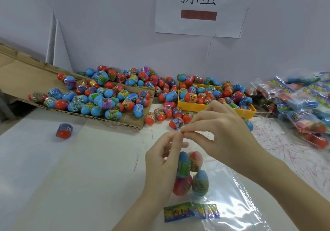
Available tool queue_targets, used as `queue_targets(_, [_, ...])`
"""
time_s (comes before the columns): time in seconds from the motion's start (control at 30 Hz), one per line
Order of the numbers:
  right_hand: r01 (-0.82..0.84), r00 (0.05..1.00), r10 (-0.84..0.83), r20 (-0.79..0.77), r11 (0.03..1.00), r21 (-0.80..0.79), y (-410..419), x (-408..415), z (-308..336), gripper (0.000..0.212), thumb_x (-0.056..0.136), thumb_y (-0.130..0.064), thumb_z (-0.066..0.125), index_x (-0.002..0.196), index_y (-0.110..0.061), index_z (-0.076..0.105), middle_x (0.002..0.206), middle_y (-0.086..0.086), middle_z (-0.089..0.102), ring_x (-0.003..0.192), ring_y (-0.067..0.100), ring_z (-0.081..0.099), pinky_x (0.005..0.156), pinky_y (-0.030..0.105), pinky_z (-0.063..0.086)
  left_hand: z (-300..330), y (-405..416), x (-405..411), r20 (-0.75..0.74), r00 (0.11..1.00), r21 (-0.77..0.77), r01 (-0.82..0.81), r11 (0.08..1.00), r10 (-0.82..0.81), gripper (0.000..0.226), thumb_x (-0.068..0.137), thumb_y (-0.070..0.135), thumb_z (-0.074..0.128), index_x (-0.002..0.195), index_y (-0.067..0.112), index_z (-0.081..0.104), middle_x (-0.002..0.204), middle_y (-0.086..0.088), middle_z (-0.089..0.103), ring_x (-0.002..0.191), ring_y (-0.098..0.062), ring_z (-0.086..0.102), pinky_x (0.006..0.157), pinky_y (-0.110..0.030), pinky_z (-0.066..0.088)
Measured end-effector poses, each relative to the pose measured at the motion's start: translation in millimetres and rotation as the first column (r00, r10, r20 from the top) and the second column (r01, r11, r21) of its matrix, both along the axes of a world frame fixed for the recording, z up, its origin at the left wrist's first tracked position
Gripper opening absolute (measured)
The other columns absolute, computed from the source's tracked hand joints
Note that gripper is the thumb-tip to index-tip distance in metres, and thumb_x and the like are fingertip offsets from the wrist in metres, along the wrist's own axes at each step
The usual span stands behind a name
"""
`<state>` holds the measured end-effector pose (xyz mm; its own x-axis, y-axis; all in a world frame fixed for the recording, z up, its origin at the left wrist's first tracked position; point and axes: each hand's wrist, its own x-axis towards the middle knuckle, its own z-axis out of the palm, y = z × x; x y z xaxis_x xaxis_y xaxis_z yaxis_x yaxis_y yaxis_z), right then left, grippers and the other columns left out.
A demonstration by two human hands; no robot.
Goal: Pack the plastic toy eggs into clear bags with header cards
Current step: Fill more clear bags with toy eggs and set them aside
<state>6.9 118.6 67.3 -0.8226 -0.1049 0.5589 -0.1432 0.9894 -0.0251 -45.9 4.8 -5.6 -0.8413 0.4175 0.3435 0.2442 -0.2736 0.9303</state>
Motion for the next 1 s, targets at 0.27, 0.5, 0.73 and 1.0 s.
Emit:
queue_targets(0.27, [0.059, 0.997, -0.047, -0.054, 0.961, 0.269, -3, 5, 4, 0.03, 0.086, -0.029, 0.051, 0.066, -0.022, 0.072, 0.063, -0.009, 0.066, 0.065, 0.016, 0.054, 0.067, 0.029, 0.028, -2, 0, 1, -0.2, 0.975, -0.08, -0.115, 0.99, 0.097, 0.017, 0.091, 0.035, 0.048, 0.08, 0.038, 0.06, 0.073, 0.026, 0.065, 0.073, 0.005, 0.061, 0.061, -0.006, 0.044])
queue_targets(0.5, [0.153, 0.982, -0.056, -0.182, 0.8, 0.581, -5, 3, 2, 0.035, 0.089, -0.018, 0.042, 0.061, -0.019, 0.063, 0.061, -0.004, 0.061, 0.066, 0.017, 0.055, 0.071, 0.032, 0.028, -6, 0, 1, -0.284, 0.95, -0.102, -0.165, 0.981, 0.13, 0.021, 0.086, 0.025, 0.046, 0.079, 0.041, 0.058, 0.068, 0.025, 0.063, 0.064, 0.003, 0.059, 0.056, -0.01, 0.044])
queue_targets(0.73, [0.242, 0.957, -0.177, -0.23, 0.926, 0.291, -6, 1, -10, 0.032, 0.084, -0.026, 0.043, 0.062, -0.017, 0.065, 0.065, -0.005, 0.066, 0.07, 0.018, 0.06, 0.075, 0.036, 0.028, -6, 1, 3, -0.249, 0.957, -0.111, -0.177, 0.978, 0.145, 0.018, 0.091, 0.032, 0.049, 0.077, 0.037, 0.058, 0.067, 0.025, 0.064, 0.065, 0.005, 0.062, 0.056, -0.005, 0.043])
queue_targets(1.0, [0.309, 0.911, -0.381, -0.155, 0.883, -0.353, 39, 17, -2, 0.008, 0.081, -0.015, 0.065, 0.074, -0.013, 0.068, 0.067, -0.008, 0.061, 0.066, 0.016, 0.057, 0.072, 0.041, 0.042, -2, 0, 0, 0.013, 0.988, -0.027, -0.155, 0.987, 0.156, 0.021, 0.079, 0.036, 0.045, 0.08, 0.028, 0.064, 0.082, 0.021, 0.071, 0.064, -0.008, 0.069, 0.058, -0.017, 0.054])
